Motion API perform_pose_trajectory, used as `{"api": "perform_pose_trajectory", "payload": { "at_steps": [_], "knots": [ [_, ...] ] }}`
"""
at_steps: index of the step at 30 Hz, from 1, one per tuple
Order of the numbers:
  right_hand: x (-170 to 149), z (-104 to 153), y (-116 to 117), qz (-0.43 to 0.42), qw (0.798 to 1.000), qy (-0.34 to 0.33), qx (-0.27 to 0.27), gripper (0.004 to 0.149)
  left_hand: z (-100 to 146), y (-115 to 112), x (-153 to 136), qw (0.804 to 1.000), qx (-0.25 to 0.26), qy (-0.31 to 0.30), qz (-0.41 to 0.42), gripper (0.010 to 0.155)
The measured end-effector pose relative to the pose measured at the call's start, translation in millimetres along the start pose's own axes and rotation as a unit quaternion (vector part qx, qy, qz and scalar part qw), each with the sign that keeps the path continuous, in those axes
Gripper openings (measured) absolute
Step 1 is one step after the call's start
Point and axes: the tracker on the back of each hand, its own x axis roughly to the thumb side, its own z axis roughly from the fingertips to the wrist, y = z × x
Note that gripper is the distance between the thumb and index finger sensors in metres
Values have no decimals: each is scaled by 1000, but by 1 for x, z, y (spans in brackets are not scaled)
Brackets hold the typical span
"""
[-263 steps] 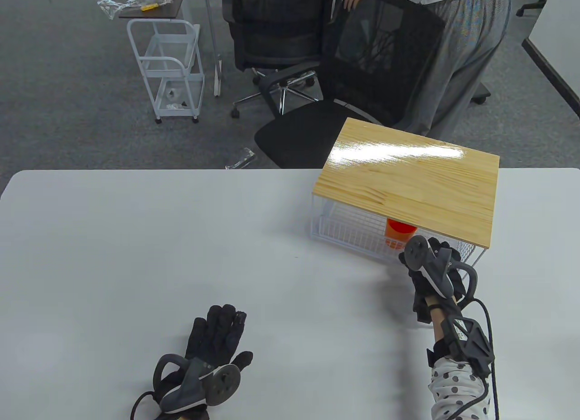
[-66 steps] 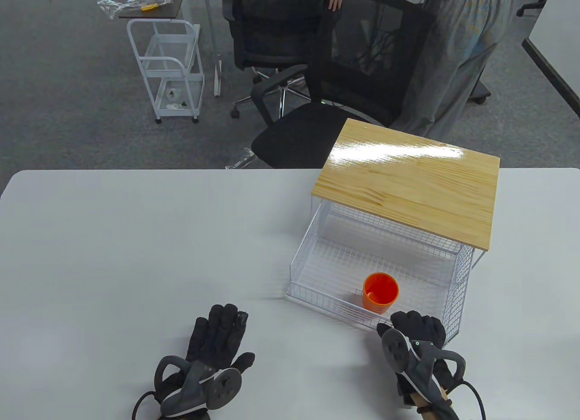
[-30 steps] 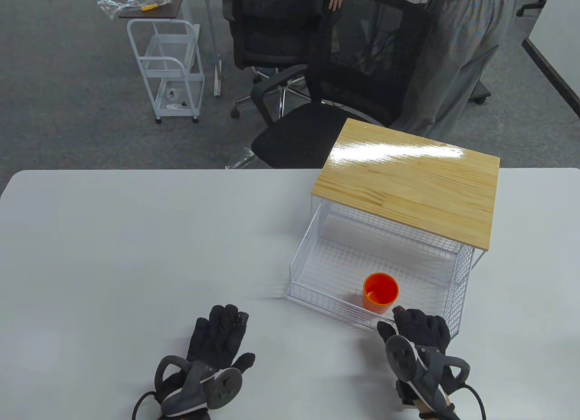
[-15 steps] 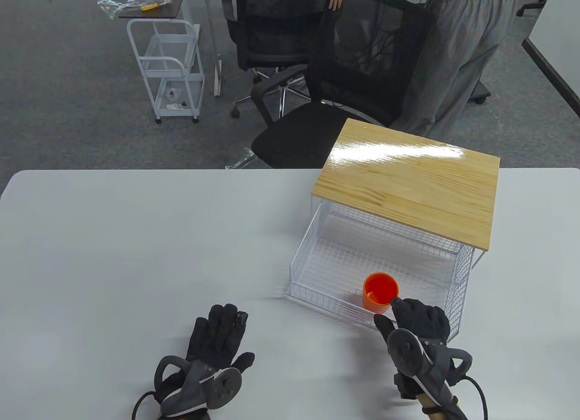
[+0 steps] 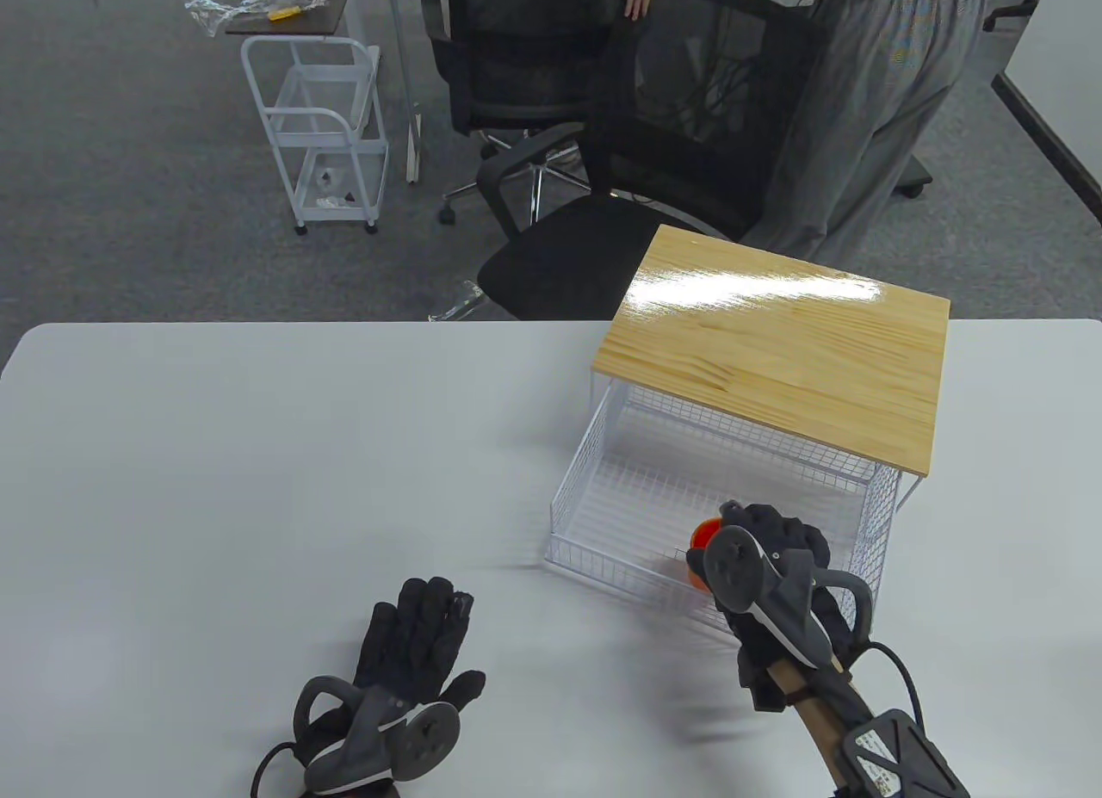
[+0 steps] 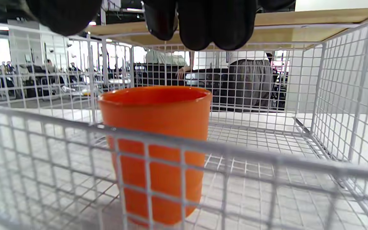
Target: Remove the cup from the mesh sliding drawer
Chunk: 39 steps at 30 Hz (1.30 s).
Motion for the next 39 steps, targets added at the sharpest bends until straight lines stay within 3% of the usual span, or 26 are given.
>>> {"api": "perform_pose_trajectory", "payload": {
  "at_steps": [11,18,28,30,31,39],
  "knots": [
    [10,-33,15,38,987,34,155,88,1,1,1,1000,7,-4,-1,77],
    [10,-39,22,54,978,46,198,87,1,1,2,1000,8,-5,-1,77],
    [14,-40,24,66,977,41,196,81,2,2,2,1000,8,-5,-1,77],
    [14,-40,25,64,981,32,180,79,2,2,2,1000,8,-5,-1,77],
    [14,-40,25,63,982,31,176,86,2,2,1,1000,8,-4,-1,77],
    [14,-35,22,51,989,16,136,82,2,2,1,1000,7,-5,-1,77]
  ]
}}
